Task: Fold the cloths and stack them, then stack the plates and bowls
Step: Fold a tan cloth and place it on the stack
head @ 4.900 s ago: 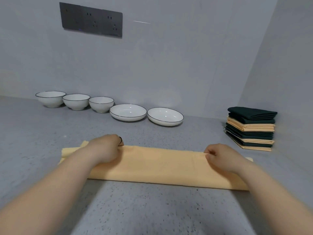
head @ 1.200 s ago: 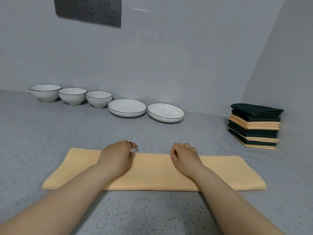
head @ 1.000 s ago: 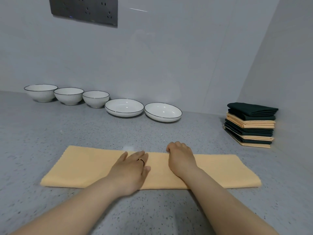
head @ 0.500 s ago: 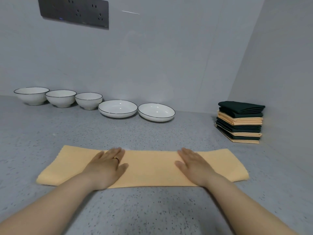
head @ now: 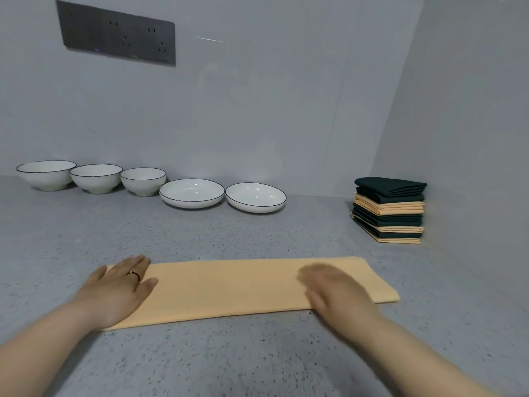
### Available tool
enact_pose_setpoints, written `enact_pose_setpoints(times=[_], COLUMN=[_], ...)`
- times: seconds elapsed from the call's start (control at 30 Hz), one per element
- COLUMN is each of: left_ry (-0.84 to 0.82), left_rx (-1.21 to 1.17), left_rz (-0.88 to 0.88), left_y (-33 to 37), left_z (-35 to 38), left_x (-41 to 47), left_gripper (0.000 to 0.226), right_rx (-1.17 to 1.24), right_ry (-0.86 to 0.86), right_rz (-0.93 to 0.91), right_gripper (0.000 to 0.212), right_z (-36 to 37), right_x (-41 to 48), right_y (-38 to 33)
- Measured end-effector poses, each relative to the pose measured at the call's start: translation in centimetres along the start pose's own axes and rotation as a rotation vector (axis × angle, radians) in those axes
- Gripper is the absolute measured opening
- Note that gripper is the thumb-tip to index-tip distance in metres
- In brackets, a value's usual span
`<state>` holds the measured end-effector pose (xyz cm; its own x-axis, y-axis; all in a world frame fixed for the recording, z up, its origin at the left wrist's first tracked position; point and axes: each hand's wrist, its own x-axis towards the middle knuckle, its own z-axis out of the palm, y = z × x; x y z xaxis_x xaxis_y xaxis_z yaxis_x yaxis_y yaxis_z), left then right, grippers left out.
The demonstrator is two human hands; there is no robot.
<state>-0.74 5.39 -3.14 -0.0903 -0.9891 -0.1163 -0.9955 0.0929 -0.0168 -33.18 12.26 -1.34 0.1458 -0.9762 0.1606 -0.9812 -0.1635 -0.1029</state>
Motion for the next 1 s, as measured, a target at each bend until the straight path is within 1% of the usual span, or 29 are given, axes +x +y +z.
enact_pose_setpoints(times=[0.03,0.1,0.23,0.33,0.4,0.43,0.47,0.5,0.53,0.6,0.63,0.67,0.77,0.87,0.97,1.0], left_ry=[-0.004,-0.01,0.004,0.065,0.089,0.122,0.221,0.312,0.347,0.552,0.603,0.649,0.686,0.735,0.718,0.739], left_rx=[-0.001,-0.008,0.037,0.097,0.113,0.104,0.095,0.12,0.109,0.044,0.029,0.035,0.046,0.013,-0.01,-0.014], left_rz=[-0.009,-0.021,-0.024,-0.008,0.023,0.06,0.148,0.206,0.233,0.31,0.354,0.4,0.475,0.494,0.489,0.479], left_y=[-0.1,-0.3,-1.1,-1.7,-1.7,-1.8,-1.8,-1.6,-1.6,-0.7,0.1,0.6,2.0,3.1,3.6,3.7], left_z=[0.0,0.0,0.6,1.1,1.2,1.6,1.9,1.7,1.7,2.5,2.8,3.1,3.3,4.0,4.2,4.3], left_x=[-0.3,-0.9,-3.1,-5.1,-6.5,-7.0,-7.4,-8.0,-8.4,-8.8,-9.2,-9.4,-9.4,-9.4,-9.6,-9.6], left_gripper=[0.055,0.056,0.056,0.056,0.063,0.075,0.088,0.09,0.086,0.085,0.087,0.088,0.089,0.087,0.087,0.087], right_rx=[-0.01,-0.06,-0.13,-0.153,-0.17,-0.182,-0.204,-0.221,-0.234,-0.253,-0.256,-0.26,-0.234,-0.147,-0.058,-0.039], right_ry=[-0.033,-0.064,-0.06,-0.052,-0.048,-0.047,-0.049,-0.059,-0.071,-0.097,-0.106,-0.117,-0.121,-0.053,-0.024,0.05], right_rz=[-0.075,-0.128,-0.096,-0.09,-0.064,-0.046,-0.032,-0.018,-0.001,0.043,0.06,0.076,0.093,0.033,-0.116,-0.199], right_gripper=[0.042,0.035,0.031,0.033,0.034,0.035,0.036,0.037,0.038,0.04,0.041,0.041,0.041,0.044,0.052,0.052], right_z=[0.3,0.8,0.5,0.6,0.5,0.4,0.3,0.1,0.0,-0.2,-0.2,-0.1,0.3,0.7,1.2,1.8], right_x=[-0.5,-0.9,-0.7,-0.2,0.3,0.7,1.1,1.6,2.0,2.9,3.2,3.5,3.4,2.0,-0.7,-1.8], right_y=[-1.6,-3.2,-3.1,-2.8,-2.4,-2.2,-1.8,-1.5,-1.1,-0.4,0.0,0.4,0.8,-0.2,-2.8,-3.8])
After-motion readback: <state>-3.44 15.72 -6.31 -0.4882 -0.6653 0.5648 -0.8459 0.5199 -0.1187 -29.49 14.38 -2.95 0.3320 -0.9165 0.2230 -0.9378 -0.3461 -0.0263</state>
